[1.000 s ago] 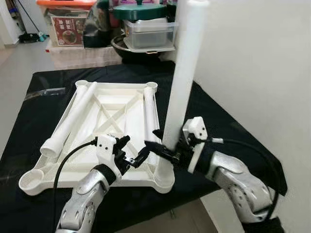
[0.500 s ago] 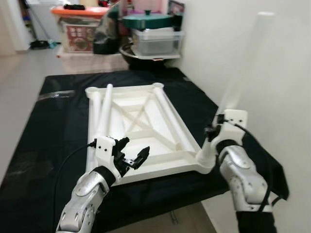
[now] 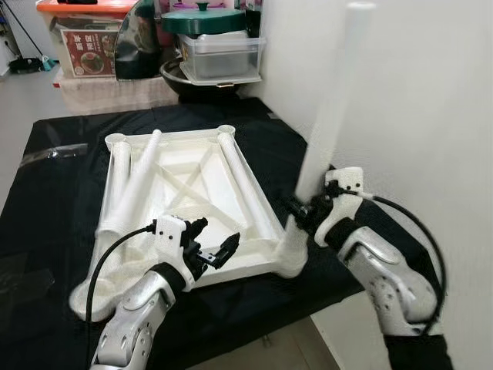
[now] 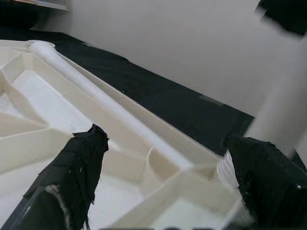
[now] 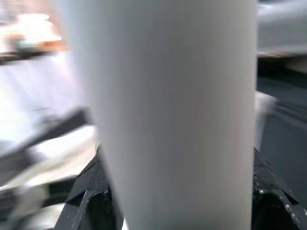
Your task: Building children table
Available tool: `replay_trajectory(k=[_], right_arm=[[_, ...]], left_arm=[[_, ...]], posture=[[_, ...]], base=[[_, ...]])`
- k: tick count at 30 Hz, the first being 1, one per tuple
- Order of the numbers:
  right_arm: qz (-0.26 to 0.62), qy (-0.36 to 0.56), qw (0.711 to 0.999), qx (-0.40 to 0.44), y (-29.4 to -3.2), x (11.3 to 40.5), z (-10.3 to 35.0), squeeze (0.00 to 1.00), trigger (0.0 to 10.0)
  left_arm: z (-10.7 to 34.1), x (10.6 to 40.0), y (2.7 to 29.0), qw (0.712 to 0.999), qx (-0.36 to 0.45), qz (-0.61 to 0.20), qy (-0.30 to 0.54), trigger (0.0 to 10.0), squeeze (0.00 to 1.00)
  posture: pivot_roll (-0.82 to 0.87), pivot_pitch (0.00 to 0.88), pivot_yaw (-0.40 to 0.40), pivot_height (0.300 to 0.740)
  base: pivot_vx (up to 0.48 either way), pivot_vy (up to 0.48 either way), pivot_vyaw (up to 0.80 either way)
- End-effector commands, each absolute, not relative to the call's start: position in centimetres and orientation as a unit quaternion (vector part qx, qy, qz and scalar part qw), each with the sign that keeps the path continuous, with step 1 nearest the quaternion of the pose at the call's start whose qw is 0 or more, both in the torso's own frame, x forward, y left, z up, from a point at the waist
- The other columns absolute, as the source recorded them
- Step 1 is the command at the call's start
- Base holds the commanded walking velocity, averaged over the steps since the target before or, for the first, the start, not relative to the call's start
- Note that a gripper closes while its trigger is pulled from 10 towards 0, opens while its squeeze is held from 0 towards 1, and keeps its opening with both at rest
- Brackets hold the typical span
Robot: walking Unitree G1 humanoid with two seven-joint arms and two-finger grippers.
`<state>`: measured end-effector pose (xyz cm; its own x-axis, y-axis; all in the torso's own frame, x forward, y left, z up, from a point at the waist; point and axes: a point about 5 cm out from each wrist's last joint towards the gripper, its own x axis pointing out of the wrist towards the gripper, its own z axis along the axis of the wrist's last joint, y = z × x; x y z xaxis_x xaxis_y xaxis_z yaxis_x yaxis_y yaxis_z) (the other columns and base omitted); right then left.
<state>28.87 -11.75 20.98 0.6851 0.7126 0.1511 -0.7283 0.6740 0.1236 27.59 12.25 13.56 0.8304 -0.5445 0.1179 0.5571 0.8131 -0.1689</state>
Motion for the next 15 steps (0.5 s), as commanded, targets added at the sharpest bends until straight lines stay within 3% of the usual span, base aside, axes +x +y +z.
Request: replay_trajectory(k=[1, 3, 4, 8, 9, 10, 11, 12, 13, 14, 15], right_arm=[[0.465, -0.039, 0.879, 0.092, -10.2, 27.7, 20.8, 0.00, 10.0], [0.494, -0.030, 0.866, 0.074, -9.8, 27.0, 20.3, 0.00, 10.0], [0.505, -0.006, 0.862, 0.053, -9.4, 26.9, 18.7, 0.00, 2.1], [0.501, 0.001, 0.864, 0.047, -9.3, 27.1, 18.2, 0.00, 2.1], [0.474, 0.020, 0.880, 0.038, -9.4, 27.8, 17.5, 0.00, 0.0], [0.357, 0.062, 0.931, 0.039, -10.7, 30.0, 16.1, 0.00, 0.0], [0.357, 0.062, 0.931, 0.039, -10.7, 30.0, 16.1, 0.00, 0.0], [0.234, 0.102, 0.966, 0.038, -12.3, 31.8, 14.8, 0.00, 0.0], [0.234, 0.102, 0.966, 0.038, -12.3, 31.8, 14.8, 0.00, 0.0], [0.109, 0.136, 0.984, 0.046, -14.3, 32.8, 13.5, 0.00, 0.0], [0.109, 0.136, 0.984, 0.046, -14.3, 32.8, 13.5, 0.00, 0.0]], left_arm=[[13.4, 27.6, 12.1, 0.951, -0.100, -0.292, -0.030, 10.0, 0.00], [13.5, 27.5, 12.1, 0.951, -0.101, -0.292, -0.030, 10.0, 0.00], [13.5, 27.5, 12.0, 0.950, -0.101, -0.292, -0.031, 10.0, 0.00], [13.5, 27.4, 12.0, 0.950, -0.101, -0.292, -0.031, 10.0, 0.00], [13.5, 27.4, 12.0, 0.950, -0.101, -0.292, -0.031, 10.0, 0.00], [13.5, 27.4, 12.1, 0.950, -0.101, -0.292, -0.031, 10.0, 0.00], [13.5, 27.4, 12.1, 0.950, -0.101, -0.292, -0.031, 10.0, 0.00], [13.5, 27.4, 12.1, 0.950, -0.102, -0.293, -0.031, 10.0, 0.00], [13.5, 27.4, 12.1, 0.950, -0.102, -0.293, -0.031, 10.0, 0.00], [13.5, 27.4, 12.1, 0.950, -0.102, -0.293, -0.031, 10.0, 0.00], [13.5, 27.4, 12.1, 0.950, -0.102, -0.293, -0.031, 10.0, 0.00]], posture=[[0.04, 0.000, -0.098, 0.740], [0.04, 0.000, -0.101, 0.740], [0.05, 0.000, -0.103, 0.740], [0.05, 0.000, -0.103, 0.740], [0.05, 0.000, -0.103, 0.740], [0.05, 0.000, -0.102, 0.740], [0.05, 0.000, -0.102, 0.740], [0.04, 0.000, -0.100, 0.740], [0.04, 0.000, -0.100, 0.740], [0.04, 0.000, -0.098, 0.740], [0.04, 0.000, -0.098, 0.740]], base=[[0.000, 0.000, 0.00], [0.000, 0.000, 0.00], [0.000, 0.000, 0.00], [0.000, 0.000, 0.00], [0.000, 0.000, 0.00], [0.000, 0.000, 0.00], [0.000, 0.000, 0.00], [0.000, 0.000, 0.00], [0.000, 0.000, 0.00], [0.000, 0.000, 0.00], [0.000, 0.000, 0.00]])
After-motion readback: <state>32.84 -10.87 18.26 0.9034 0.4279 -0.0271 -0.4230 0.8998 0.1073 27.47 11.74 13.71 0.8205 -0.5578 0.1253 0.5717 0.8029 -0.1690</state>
